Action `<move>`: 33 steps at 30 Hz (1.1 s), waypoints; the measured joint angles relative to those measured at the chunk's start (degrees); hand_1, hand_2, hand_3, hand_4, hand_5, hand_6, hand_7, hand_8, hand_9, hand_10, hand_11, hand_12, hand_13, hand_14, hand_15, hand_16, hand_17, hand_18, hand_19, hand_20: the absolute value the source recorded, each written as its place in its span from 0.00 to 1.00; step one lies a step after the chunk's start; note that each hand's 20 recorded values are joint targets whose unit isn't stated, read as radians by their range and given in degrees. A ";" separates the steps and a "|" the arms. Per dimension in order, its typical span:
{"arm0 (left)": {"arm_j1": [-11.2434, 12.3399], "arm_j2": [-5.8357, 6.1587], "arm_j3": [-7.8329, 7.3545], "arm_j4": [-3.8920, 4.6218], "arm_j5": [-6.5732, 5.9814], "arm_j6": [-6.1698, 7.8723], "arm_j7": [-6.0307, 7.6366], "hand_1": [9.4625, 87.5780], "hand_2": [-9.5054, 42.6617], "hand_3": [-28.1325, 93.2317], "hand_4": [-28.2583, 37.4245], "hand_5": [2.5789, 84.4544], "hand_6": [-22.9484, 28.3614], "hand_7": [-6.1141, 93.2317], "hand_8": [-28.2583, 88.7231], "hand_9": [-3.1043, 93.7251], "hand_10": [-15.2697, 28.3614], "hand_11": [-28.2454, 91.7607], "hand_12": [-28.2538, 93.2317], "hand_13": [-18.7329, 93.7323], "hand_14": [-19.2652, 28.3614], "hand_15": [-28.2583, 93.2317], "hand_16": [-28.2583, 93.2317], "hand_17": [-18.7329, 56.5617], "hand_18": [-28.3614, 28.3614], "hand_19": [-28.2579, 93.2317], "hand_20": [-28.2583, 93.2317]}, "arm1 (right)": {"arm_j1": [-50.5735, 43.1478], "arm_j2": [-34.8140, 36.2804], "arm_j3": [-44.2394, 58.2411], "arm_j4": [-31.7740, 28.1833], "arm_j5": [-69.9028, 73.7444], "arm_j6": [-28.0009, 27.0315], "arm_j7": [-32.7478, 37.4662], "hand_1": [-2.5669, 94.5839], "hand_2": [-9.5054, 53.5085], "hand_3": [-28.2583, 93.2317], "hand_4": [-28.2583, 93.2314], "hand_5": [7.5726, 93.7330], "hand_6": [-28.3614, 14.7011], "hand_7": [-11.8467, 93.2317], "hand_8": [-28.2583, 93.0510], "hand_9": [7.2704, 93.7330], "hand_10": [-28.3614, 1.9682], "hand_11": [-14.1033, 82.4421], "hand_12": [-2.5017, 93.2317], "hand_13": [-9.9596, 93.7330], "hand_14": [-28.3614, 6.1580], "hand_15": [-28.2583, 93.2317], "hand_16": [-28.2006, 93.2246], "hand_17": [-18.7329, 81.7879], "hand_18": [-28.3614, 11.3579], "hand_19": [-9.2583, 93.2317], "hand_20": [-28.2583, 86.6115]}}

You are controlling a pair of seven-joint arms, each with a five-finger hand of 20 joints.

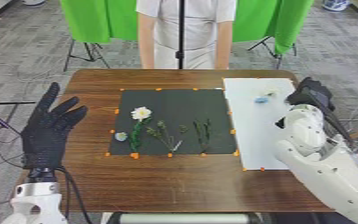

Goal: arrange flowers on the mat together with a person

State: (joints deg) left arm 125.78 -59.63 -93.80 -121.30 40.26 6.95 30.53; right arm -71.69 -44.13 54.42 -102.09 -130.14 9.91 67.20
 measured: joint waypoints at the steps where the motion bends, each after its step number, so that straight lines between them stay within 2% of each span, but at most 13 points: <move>1: 0.06 -0.02 -0.07 -0.03 0.00 0.00 -0.05 0.16 0.34 0.84 0.02 0.33 0.54 0.17 0.16 0.41 0.76 0.42 0.32 0.45 0.93 0.62 0.17 0.28 1.00 0.87 0.03 | -0.08 0.38 0.43 -1.28 -0.01 0.21 -0.38 0.71 0.00 0.76 0.00 0.83 0.62 0.43 0.22 1.00 0.71 0.25 0.39 0.94 0.72 0.60 0.46 0.55 0.52 0.89 0.25; 5: 0.34 -0.23 -0.49 -0.22 0.05 -0.01 -0.22 0.16 0.34 0.84 0.02 0.33 0.53 0.17 0.16 0.41 0.76 0.42 0.32 0.45 0.93 0.62 0.17 0.28 1.00 0.87 0.03 | 0.00 2.01 -0.01 -6.49 -0.14 0.73 -4.72 0.70 0.00 0.77 0.00 0.82 0.62 0.43 0.22 1.00 0.71 0.25 0.40 0.94 0.72 0.60 0.46 0.55 0.54 0.89 0.24; 8: 0.50 -0.46 -0.81 -0.30 0.08 -0.01 -0.27 0.16 0.34 0.84 0.02 0.33 0.53 0.17 0.16 0.41 0.76 0.42 0.32 0.45 0.93 0.62 0.17 0.28 1.00 0.87 0.03 | 1.90 2.72 -4.60 -9.39 -0.26 1.54 -9.61 0.70 0.00 0.77 0.00 0.82 0.62 0.44 0.22 0.99 0.71 0.25 0.40 0.93 0.72 0.60 0.46 0.55 0.55 0.89 0.24; 13: 0.78 -0.67 -1.19 -0.35 0.01 0.05 -0.17 0.16 0.34 0.84 0.02 0.33 0.53 0.18 0.16 0.41 0.77 0.42 0.32 0.45 0.93 0.62 0.17 0.28 1.00 0.87 0.03 | 7.41 0.20 -14.38 -10.28 4.22 1.53 -17.34 0.70 0.00 0.77 0.00 0.81 0.63 0.45 0.22 0.99 0.72 0.26 0.41 0.93 0.73 0.61 0.46 0.54 0.55 0.88 0.24; 20: 1.11 -0.66 -1.47 -0.32 -0.59 0.40 0.42 0.16 0.34 0.84 0.02 0.33 0.54 0.17 0.16 0.41 0.76 0.42 0.32 0.45 0.93 0.62 0.17 0.28 1.00 0.87 0.03 | 16.54 -9.29 -28.57 -3.34 7.42 0.83 -20.56 0.69 0.00 0.77 0.00 0.79 0.64 0.47 0.20 0.98 0.73 0.26 0.41 0.92 0.72 0.62 0.45 0.54 0.55 0.86 0.27; 25: 0.96 -0.52 -1.42 0.03 -1.19 0.77 1.03 0.16 0.34 0.84 0.02 0.33 0.54 0.17 0.16 0.41 0.76 0.42 0.32 0.45 0.93 0.62 0.17 0.28 1.00 0.87 0.03 | 22.71 -15.05 -37.89 2.07 7.76 1.06 -21.63 0.68 0.00 0.78 0.00 0.79 0.65 0.48 0.20 0.98 0.72 0.26 0.41 0.91 0.72 0.63 0.45 0.54 0.55 0.84 0.28; 33: 0.32 0.01 -0.97 0.90 -1.86 1.35 1.18 0.16 0.34 0.84 0.02 0.33 0.53 0.17 0.16 0.41 0.76 0.42 0.32 0.45 0.93 0.62 0.17 0.28 1.00 0.87 0.03 | 27.66 -20.87 -43.58 5.48 9.03 0.77 -21.92 0.67 0.00 0.78 0.00 0.77 0.67 0.47 0.19 0.97 0.72 0.27 0.42 0.89 0.71 0.64 0.46 0.55 0.49 0.70 0.36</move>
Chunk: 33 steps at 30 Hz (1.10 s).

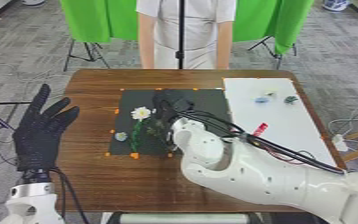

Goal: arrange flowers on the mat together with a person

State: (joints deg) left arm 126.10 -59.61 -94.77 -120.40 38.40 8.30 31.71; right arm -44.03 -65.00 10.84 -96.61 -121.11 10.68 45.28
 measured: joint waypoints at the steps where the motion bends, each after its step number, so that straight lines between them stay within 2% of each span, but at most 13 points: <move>1: -0.07 0.03 0.08 0.07 0.00 0.00 -0.02 0.16 0.34 0.84 0.02 0.33 0.54 0.17 0.16 0.41 0.76 0.42 0.32 0.45 0.93 0.62 0.17 0.28 1.00 0.87 0.03 | 0.29 -0.33 -0.37 0.04 -0.13 -0.20 -0.02 0.66 0.00 0.77 0.00 0.77 0.68 0.46 0.19 0.97 0.72 0.27 0.42 0.89 0.70 0.64 0.46 0.55 0.48 0.70 0.36; 7: -0.64 0.04 0.52 0.51 0.00 -0.06 -0.15 0.16 0.34 0.84 0.02 0.33 0.54 0.18 0.16 0.41 0.76 0.42 0.32 0.45 0.93 0.62 0.17 0.28 1.00 0.87 0.03 | 1.19 -1.34 -2.34 0.63 -0.81 -4.01 0.08 0.63 0.00 0.76 0.00 0.75 0.68 0.42 0.18 0.94 0.69 0.28 0.42 0.86 0.67 0.65 0.45 0.52 0.42 0.71 0.37; 12: -0.76 -0.03 0.50 0.56 0.01 -0.07 -0.27 0.16 0.34 0.84 0.02 0.33 0.54 0.18 0.16 0.41 0.76 0.42 0.32 0.45 0.93 0.62 0.17 0.28 1.00 0.87 0.03 | 0.54 -1.49 -2.23 0.91 -0.90 -8.52 0.10 0.60 0.00 0.75 0.00 0.73 0.67 0.37 0.19 0.92 0.66 0.31 0.39 0.85 0.63 0.68 0.40 0.50 0.39 0.71 0.37; 17: -0.84 -0.13 0.49 0.56 0.03 -0.11 -0.56 0.16 0.34 0.84 0.02 0.33 0.53 0.18 0.16 0.41 0.76 0.42 0.32 0.45 0.93 0.62 0.17 0.28 1.00 0.87 0.03 | -0.30 -1.52 -2.11 0.91 -1.03 -9.68 0.11 0.53 0.00 0.79 0.00 0.69 0.68 0.32 0.18 0.86 0.58 0.41 0.31 0.83 0.60 0.70 0.39 0.49 0.36 0.72 0.38; 19: -1.01 -0.09 0.59 0.59 0.03 -0.11 -0.58 0.16 0.34 0.84 0.02 0.33 0.54 0.17 0.16 0.41 0.76 0.43 0.32 0.45 0.93 0.62 0.17 0.28 1.00 0.87 0.03 | -0.36 -1.54 -2.14 0.85 -1.17 -10.07 0.11 0.51 0.00 0.80 0.00 0.68 0.68 0.30 0.13 0.83 0.55 0.44 0.28 0.82 0.59 0.70 0.39 0.48 0.35 0.72 0.38; 33: -1.46 -0.31 0.77 0.85 0.10 -0.18 -1.19 0.17 0.34 0.84 0.02 0.33 0.54 0.18 0.16 0.41 0.76 0.43 0.32 0.45 0.93 0.62 0.17 0.28 1.00 0.87 0.03 | -0.62 -1.75 -1.36 -0.43 -2.33 -13.79 0.60 0.48 0.00 0.79 0.00 0.64 0.66 0.29 0.12 0.80 0.51 0.48 0.23 0.80 0.56 0.72 0.38 0.47 0.29 0.73 0.39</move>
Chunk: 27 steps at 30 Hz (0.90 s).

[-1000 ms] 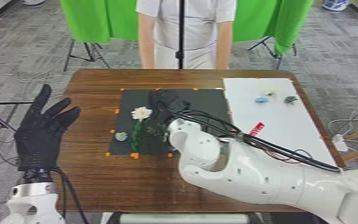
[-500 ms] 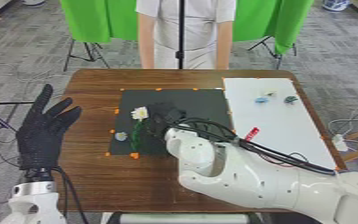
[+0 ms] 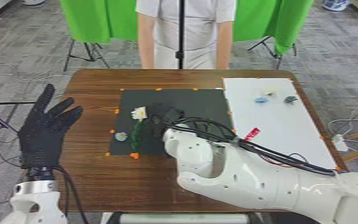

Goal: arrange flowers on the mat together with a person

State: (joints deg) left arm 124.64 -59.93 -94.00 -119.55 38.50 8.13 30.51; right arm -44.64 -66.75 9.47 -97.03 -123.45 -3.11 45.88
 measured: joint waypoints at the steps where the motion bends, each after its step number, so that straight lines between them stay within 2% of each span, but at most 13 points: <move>1: 0.01 -0.01 0.00 0.00 0.00 0.00 -0.03 0.17 0.34 0.84 0.02 0.33 0.54 0.18 0.16 0.41 0.76 0.43 0.32 0.45 0.93 0.62 0.17 0.28 1.00 0.87 0.03 | -0.05 0.01 0.15 -0.20 0.00 -0.04 0.03 0.48 0.00 0.79 0.00 0.64 0.66 0.29 0.12 0.80 0.51 0.49 0.23 0.80 0.55 0.72 0.38 0.47 0.29 0.73 0.39; 8: 0.23 -0.11 -0.19 -0.02 0.02 0.01 -0.40 0.16 0.34 0.84 0.02 0.33 0.53 0.18 0.16 0.41 0.76 0.43 0.32 0.45 0.93 0.62 0.17 0.28 1.00 0.87 0.03 | -0.51 0.57 1.68 -3.40 0.68 0.97 0.15 0.45 0.00 0.78 0.00 0.64 0.65 0.29 0.12 0.79 0.49 0.49 0.23 0.79 0.54 0.74 0.38 0.45 0.25 0.76 0.40; 12: 0.74 -0.51 -0.61 -0.02 0.01 0.04 -0.71 0.16 0.34 0.84 0.02 0.33 0.53 0.18 0.16 0.40 0.76 0.43 0.32 0.45 0.93 0.62 0.17 0.28 1.00 0.87 0.03 | -3.36 1.26 7.01 -7.04 4.22 3.91 -0.50 0.44 0.00 0.78 0.00 0.64 0.65 0.29 0.12 0.78 0.47 0.48 0.23 0.77 0.53 0.74 0.38 0.44 0.24 0.76 0.41; 15: 1.33 -0.93 -1.20 -0.04 0.07 0.04 -1.16 0.16 0.34 0.84 0.02 0.33 0.53 0.18 0.16 0.41 0.76 0.43 0.32 0.45 0.93 0.62 0.17 0.28 1.00 0.87 0.03 | -7.56 1.82 14.07 -10.63 8.22 5.29 -2.66 0.41 0.01 0.78 0.01 0.63 0.64 0.29 0.12 0.76 0.44 0.45 0.21 0.75 0.49 0.73 0.37 0.41 0.21 0.74 0.40; 18: 1.98 -1.56 -1.77 -0.13 0.14 0.03 -1.50 0.16 0.34 0.84 0.02 0.33 0.53 0.18 0.16 0.40 0.76 0.43 0.32 0.45 0.93 0.62 0.17 0.28 1.00 0.87 0.03 | -13.02 2.98 22.21 -15.27 14.18 6.58 -6.88 0.38 0.08 0.77 0.02 0.60 0.63 0.28 0.12 0.72 0.40 0.43 0.20 0.71 0.44 0.71 0.36 0.38 0.19 0.71 0.39; 23: 3.58 -2.47 -3.09 -0.55 0.14 0.08 -1.97 0.16 0.34 0.84 0.02 0.33 0.53 0.18 0.16 0.41 0.76 0.42 0.32 0.45 0.93 0.62 0.17 0.28 1.00 0.87 0.03 | -23.48 6.09 35.70 -23.20 31.11 12.40 -15.24 0.32 0.14 0.78 0.02 0.56 0.61 0.28 0.12 0.65 0.34 0.39 0.19 0.65 0.36 0.69 0.33 0.34 0.17 0.67 0.38; 27: 4.94 -3.30 -4.09 -0.84 0.25 0.09 -2.68 0.16 0.34 0.84 0.02 0.33 0.53 0.18 0.16 0.40 0.76 0.42 0.32 0.45 0.93 0.62 0.17 0.28 1.00 0.87 0.03 | -32.93 6.24 47.39 -27.15 41.14 11.27 -20.37 0.29 0.19 0.78 0.03 0.51 0.60 0.26 0.12 0.59 0.31 0.37 0.19 0.60 0.32 0.66 0.32 0.32 0.16 0.63 0.37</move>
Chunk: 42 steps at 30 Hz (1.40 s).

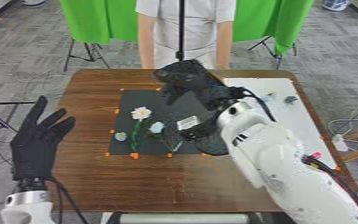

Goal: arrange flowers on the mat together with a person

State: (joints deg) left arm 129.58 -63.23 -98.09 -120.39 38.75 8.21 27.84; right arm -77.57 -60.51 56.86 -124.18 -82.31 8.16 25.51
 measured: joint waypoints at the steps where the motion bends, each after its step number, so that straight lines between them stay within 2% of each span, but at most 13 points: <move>1: 0.23 -0.22 -0.14 -0.02 0.07 -0.01 -0.16 0.16 0.34 0.84 0.02 0.33 0.53 0.18 0.16 0.40 0.76 0.42 0.32 0.45 0.93 0.62 0.17 0.28 1.00 0.88 0.03 | -2.32 -0.16 2.71 -0.65 2.09 -0.48 -0.96 0.28 0.20 0.79 0.03 0.49 0.60 0.26 0.13 0.58 0.30 0.36 0.19 0.59 0.31 0.65 0.31 0.31 0.15 0.62 0.37; 7: 0.82 -1.12 -0.52 -0.12 0.65 -0.14 -0.88 0.16 0.34 0.84 0.02 0.33 0.53 0.17 0.16 0.40 0.76 0.42 0.32 0.45 0.93 0.62 0.17 0.28 1.00 0.87 0.03 | -16.21 -1.77 18.07 -2.19 19.05 -1.01 -9.20 0.24 0.26 0.79 0.03 0.42 0.63 0.23 0.14 0.50 0.29 0.30 0.18 0.52 0.25 0.58 0.31 0.29 0.16 0.58 0.36; 11: 0.90 -1.74 -1.08 -0.11 0.80 -0.17 -1.70 0.16 0.34 0.84 0.02 0.33 0.53 0.17 0.16 0.40 0.76 0.42 0.32 0.45 0.93 0.62 0.17 0.28 1.00 0.87 0.03 | -25.01 -2.86 28.14 -2.60 30.05 0.51 -14.36 0.21 0.30 0.79 0.03 0.38 0.65 0.21 0.14 0.47 0.27 0.28 0.17 0.49 0.22 0.56 0.31 0.27 0.18 0.56 0.36; 16: 0.99 -3.06 -1.84 -0.04 1.65 -0.71 -3.19 0.16 0.34 0.84 0.02 0.33 0.53 0.17 0.16 0.40 0.76 0.42 0.32 0.46 0.93 0.62 0.17 0.28 1.00 0.87 0.03 | -33.12 -3.97 35.35 -2.48 34.88 2.98 -19.29 0.19 0.33 0.80 0.03 0.36 0.66 0.20 0.15 0.45 0.26 0.27 0.18 0.48 0.20 0.56 0.32 0.26 0.17 0.55 0.37; 21: 0.89 -4.21 -2.02 0.09 2.27 -1.66 -4.00 0.16 0.34 0.84 0.02 0.33 0.53 0.17 0.16 0.41 0.76 0.42 0.32 0.46 0.93 0.61 0.17 0.30 1.00 0.88 0.02 | -37.78 -5.84 36.09 -2.11 34.36 2.70 -19.35 0.19 0.34 0.80 0.02 0.36 0.66 0.20 0.15 0.44 0.26 0.27 0.18 0.47 0.20 0.56 0.32 0.25 0.15 0.55 0.38; 31: -0.10 -4.26 -1.87 0.41 2.29 -2.09 -4.00 0.16 0.34 0.84 0.02 0.33 0.53 0.17 0.16 0.41 0.76 0.41 0.32 0.47 0.92 0.60 0.17 0.33 1.00 0.88 0.00 | -38.94 -6.71 35.79 -1.17 34.81 2.93 -20.23 0.18 0.34 0.81 0.02 0.36 0.66 0.20 0.15 0.45 0.25 0.27 0.18 0.47 0.20 0.56 0.33 0.24 0.15 0.55 0.38; 42: 0.02 -4.26 -1.74 0.31 2.31 -2.23 -3.86 0.16 0.34 0.84 0.02 0.33 0.53 0.17 0.16 0.41 0.76 0.42 0.33 0.45 0.93 0.61 0.17 0.29 1.00 0.86 0.00 | -39.17 -6.31 34.92 -0.45 32.47 5.23 -20.80 0.18 0.34 0.81 0.02 0.37 0.66 0.21 0.15 0.46 0.27 0.28 0.18 0.47 0.21 0.57 0.33 0.24 0.15 0.54 0.38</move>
State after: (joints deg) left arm 129.60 -67.49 -99.83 -120.08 41.06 5.99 23.98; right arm -116.74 -66.82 91.78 -124.64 -49.84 13.40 4.70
